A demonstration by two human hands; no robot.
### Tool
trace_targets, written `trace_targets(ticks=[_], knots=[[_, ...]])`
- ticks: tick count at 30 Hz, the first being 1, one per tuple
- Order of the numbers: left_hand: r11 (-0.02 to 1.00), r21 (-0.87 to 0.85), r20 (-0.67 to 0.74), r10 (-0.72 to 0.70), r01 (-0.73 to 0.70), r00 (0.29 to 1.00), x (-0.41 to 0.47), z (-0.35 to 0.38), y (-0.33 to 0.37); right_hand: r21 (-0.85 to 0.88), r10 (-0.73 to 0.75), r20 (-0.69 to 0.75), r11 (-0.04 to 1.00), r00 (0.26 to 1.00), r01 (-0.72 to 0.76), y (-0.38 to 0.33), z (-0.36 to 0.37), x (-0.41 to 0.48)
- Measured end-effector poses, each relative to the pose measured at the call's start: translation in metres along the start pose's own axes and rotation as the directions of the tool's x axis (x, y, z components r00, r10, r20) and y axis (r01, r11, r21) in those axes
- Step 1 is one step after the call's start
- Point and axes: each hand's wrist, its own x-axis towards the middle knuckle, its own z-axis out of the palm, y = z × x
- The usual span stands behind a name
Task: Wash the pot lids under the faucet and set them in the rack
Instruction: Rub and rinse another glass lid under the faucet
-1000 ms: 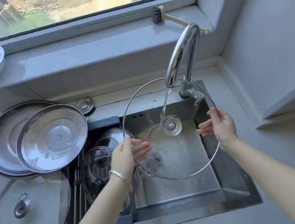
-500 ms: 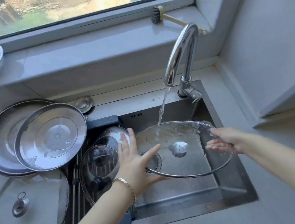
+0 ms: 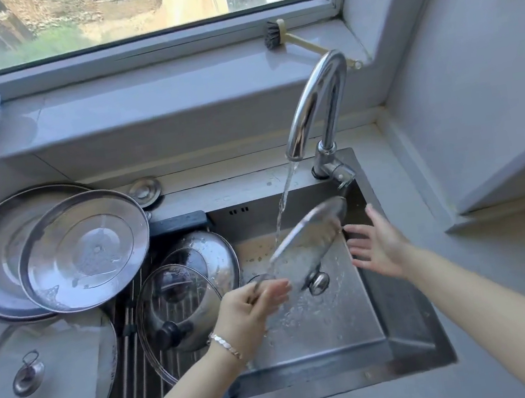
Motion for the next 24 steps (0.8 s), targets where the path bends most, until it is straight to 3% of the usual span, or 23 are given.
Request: trace_targets(ticks=[2,4,6,8,10,13,18,21,24], knots=[[0.944,-0.283,-0.106,-0.209,0.172,0.972,0.005,0.000,0.006,-0.019,-0.033,-0.066,0.999,0.997,0.032,0.021,0.007,0.008],[0.838,-0.494,-0.153,-0.344,0.229,0.927,0.011,-0.004,0.012,-0.001,0.023,-0.056,1.000,0.998,-0.023,0.039,0.016,0.009],[0.725,-0.651,-0.122,-0.394,0.226,0.911,0.017,-0.008,0.015,0.058,0.044,-0.015,0.997,0.999,-0.043,0.047,0.026,0.006],[0.638,-0.739,-0.083,-0.407,0.218,0.910,0.021,-0.012,0.016,0.151,-0.027,-0.016,0.988,1.000,0.029,0.043,0.033,0.002],[0.550,-0.797,-0.028,-0.446,0.250,0.894,0.023,-0.014,0.012,0.209,-0.143,-0.124,0.964,0.982,0.167,0.031,0.034,-0.001],[0.419,-0.828,0.093,-0.554,0.374,0.828,0.027,-0.010,0.000,0.094,-0.290,-0.254,0.942,0.923,0.322,0.008,0.028,-0.012],[0.272,-0.789,0.233,-0.696,0.550,0.679,0.038,0.009,-0.016,-0.151,-0.496,-0.264,0.868,0.827,0.472,-0.031,0.012,-0.036],[0.267,-0.756,0.270,-0.704,0.598,0.656,0.048,0.020,-0.017,-0.246,-0.603,-0.176,0.793,0.778,0.558,-0.046,0.002,-0.046],[0.338,-0.768,0.209,-0.670,0.544,0.712,0.054,0.021,-0.007,-0.234,-0.670,-0.096,0.734,0.736,0.637,-0.049,-0.005,-0.048]])
